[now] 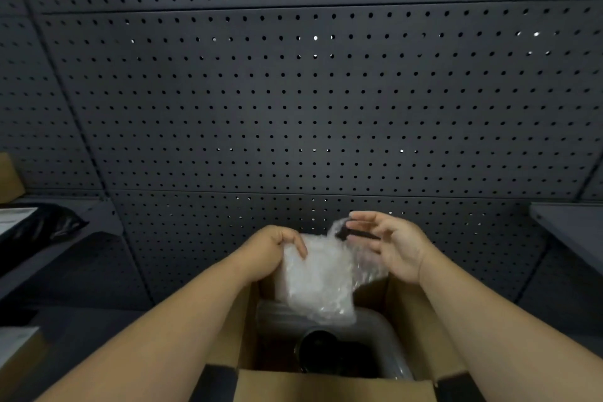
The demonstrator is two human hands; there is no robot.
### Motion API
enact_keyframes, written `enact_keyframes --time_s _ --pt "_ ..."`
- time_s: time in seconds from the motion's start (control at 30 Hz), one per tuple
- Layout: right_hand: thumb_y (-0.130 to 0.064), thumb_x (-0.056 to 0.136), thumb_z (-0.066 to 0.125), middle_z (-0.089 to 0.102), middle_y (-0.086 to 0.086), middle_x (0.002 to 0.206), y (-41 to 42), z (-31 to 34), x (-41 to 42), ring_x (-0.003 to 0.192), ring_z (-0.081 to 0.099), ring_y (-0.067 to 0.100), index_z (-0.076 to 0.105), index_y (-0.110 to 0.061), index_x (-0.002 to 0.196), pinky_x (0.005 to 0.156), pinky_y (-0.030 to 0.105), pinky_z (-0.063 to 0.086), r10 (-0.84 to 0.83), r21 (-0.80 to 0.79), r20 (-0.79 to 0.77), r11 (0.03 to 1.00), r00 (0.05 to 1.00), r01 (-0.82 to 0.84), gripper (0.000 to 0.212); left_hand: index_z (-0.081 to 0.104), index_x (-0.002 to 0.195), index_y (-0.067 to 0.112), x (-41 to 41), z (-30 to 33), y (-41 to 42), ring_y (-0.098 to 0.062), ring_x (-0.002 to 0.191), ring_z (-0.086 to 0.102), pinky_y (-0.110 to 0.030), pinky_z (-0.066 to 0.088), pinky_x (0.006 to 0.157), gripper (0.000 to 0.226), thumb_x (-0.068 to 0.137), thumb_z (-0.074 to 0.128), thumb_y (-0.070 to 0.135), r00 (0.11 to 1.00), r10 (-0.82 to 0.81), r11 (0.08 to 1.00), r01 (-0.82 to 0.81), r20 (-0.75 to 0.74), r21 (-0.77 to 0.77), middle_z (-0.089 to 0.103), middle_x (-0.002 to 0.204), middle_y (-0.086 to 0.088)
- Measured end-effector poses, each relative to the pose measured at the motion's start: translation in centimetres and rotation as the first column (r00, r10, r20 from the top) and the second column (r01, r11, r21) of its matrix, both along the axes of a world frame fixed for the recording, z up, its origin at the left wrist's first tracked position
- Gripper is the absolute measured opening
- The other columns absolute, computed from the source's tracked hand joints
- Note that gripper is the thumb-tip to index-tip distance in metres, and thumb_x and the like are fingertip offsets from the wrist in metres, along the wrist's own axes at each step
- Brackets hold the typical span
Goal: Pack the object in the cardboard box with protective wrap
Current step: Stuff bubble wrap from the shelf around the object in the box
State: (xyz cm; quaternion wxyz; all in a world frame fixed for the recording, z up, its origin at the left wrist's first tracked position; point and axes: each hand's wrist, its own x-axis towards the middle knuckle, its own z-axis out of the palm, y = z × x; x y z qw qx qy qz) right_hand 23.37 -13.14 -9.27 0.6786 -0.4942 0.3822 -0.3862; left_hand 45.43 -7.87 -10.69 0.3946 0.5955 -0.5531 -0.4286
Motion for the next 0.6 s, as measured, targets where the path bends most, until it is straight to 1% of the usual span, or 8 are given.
enact_keyframes --time_s 0.07,0.1,0.2,0.3,0.37,0.5,0.53,0.6 --pt "-0.016 0.101 0.036 0.061 0.004 0.125 0.0 0.7 0.3 0.120 0.053 0.023 0.065 -0.019 0.110 0.100 0.037 0.039 -0.070 -0.197 -0.217 0.980 0.974 0.027 0.030 0.072 0.073 0.020 -0.1 0.1 0.1 -0.021 0.095 0.057 -0.036 0.045 0.094 0.038 0.081 0.055 -0.013 0.994 -0.050 0.999 0.049 0.097 0.011 0.055 0.090 0.013" --pt "-0.024 0.101 0.041 0.060 -0.001 0.126 0.2 1.2 0.7 0.121 0.052 0.018 0.062 -0.021 0.116 0.100 0.032 0.037 -0.112 -0.322 -0.347 0.947 0.931 -0.006 0.026 0.069 0.072 0.022 -0.4 0.3 0.2 -0.025 0.099 0.057 -0.040 0.045 0.095 0.024 0.072 0.067 -0.002 0.992 -0.061 0.997 0.056 0.111 0.049 0.055 0.090 0.009" --pt "-0.032 0.091 0.061 0.057 -0.008 0.128 0.2 2.0 2.2 0.119 0.050 0.007 0.055 -0.025 0.129 0.096 0.023 0.035 -0.117 -0.521 -0.605 0.806 0.788 -0.281 0.040 0.067 0.071 0.022 -1.1 -0.3 0.2 -0.038 0.104 0.059 -0.050 0.048 0.087 0.027 0.045 0.073 0.017 1.000 -0.027 0.990 0.028 -0.005 0.138 0.060 0.096 -0.008" --pt "-0.035 0.080 0.073 0.054 -0.008 0.135 0.1 1.2 3.0 0.126 0.048 0.008 0.048 -0.025 0.136 0.104 0.022 0.034 0.033 -0.369 -0.780 0.782 0.625 -0.502 0.062 0.066 0.075 0.017 -1.6 -0.4 0.2 -0.030 0.091 0.059 -0.042 0.041 0.077 0.026 0.050 0.069 0.013 0.998 -0.039 0.998 0.042 -0.054 0.053 0.057 0.087 -0.005" --pt "-0.034 0.073 0.080 0.054 -0.005 0.135 -0.1 0.4 2.9 0.124 0.051 0.012 0.049 -0.025 0.136 0.107 0.029 0.039 0.089 -0.282 -0.814 0.804 0.574 -0.524 0.070 0.066 0.072 0.022 -1.7 -0.3 0.2 -0.026 0.084 0.058 -0.039 0.042 0.074 0.025 0.050 0.068 0.010 0.992 -0.045 0.997 0.051 -0.120 0.054 0.057 0.085 -0.005" --pt "-0.025 0.067 0.085 0.058 -0.007 0.121 -0.1 -0.6 2.9 0.113 0.057 0.016 0.052 -0.024 0.131 0.099 0.034 0.047 0.121 -0.210 -0.851 0.814 0.512 -0.541 0.072 0.064 0.080 0.017 -1.9 -0.4 0.3 -0.025 0.084 0.060 -0.039 0.045 0.073 0.027 0.056 0.068 0.005 0.990 -0.059 0.996 0.067 -0.126 0.060 0.059 0.086 -0.004" --pt "-0.024 0.068 0.084 0.060 -0.005 0.118 -0.1 -0.7 3.0 0.109 0.059 0.016 0.054 -0.022 0.128 0.095 0.033 0.049 0.106 -0.208 -0.867 0.810 0.486 -0.548 0.067 0.065 0.081 0.017 -1.9 -0.4 0.5 -0.025 0.086 0.060 -0.039 0.046 0.075 0.025 0.060 0.069 0.005 0.993 -0.080 0.996 0.083 -0.089 0.041 0.059 0.088 -0.003" --pt "-0.023 0.069 0.082 0.065 -0.001 0.109 -0.1 -1.0 3.3 0.096 0.062 0.015 0.061 -0.020 0.115 0.084 0.031 0.052 0.038 -0.251 -0.877 0.814 0.479 -0.523 0.051 0.068 0.088 0.021 -1.5 -0.6 1.1 -0.022 0.096 0.057 -0.035 0.046 0.084 0.022 0.077 0.063 0.003 0.963 -0.153 0.980 0.177 0.220 -0.090 0.055 0.098 0.004"
